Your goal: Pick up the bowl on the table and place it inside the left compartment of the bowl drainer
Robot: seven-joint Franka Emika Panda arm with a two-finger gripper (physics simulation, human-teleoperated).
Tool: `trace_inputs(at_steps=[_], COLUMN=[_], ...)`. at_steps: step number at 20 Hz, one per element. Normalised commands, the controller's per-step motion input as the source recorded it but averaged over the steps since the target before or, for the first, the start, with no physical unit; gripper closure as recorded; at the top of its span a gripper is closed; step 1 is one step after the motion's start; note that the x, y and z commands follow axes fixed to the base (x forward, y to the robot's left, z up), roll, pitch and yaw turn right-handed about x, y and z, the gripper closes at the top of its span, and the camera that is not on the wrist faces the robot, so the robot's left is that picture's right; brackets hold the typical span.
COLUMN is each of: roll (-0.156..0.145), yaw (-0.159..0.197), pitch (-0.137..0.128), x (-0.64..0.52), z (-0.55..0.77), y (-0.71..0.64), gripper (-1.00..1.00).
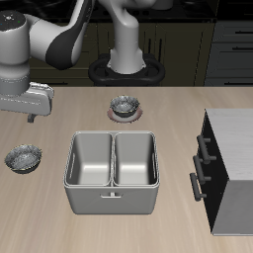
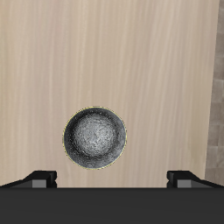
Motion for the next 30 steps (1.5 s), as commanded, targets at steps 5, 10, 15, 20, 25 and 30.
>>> trace_inputs(at_steps=[5, 10, 15, 20, 25, 30], roll=[-0.022, -0.017, -0.031, -0.010, -0.006, -0.007], yaw=[-0.006, -0.007, 0.001, 0.001, -0.002, -0.004], pitch=[0.024, 0.006, 0.025, 0.025, 0.035, 0.039], x=[-0.04, -0.04, -0.04, -0.02, 0.02, 0.00], z=[-0.26, -0.16, -0.27, -0.30, -0.28, -0.35], y=[-0.15, -0.09, -0.13, -0.09, -0.03, -0.01], gripper=[-1.00, -1.00, -1.00, -1.00, -1.00, -1.00])
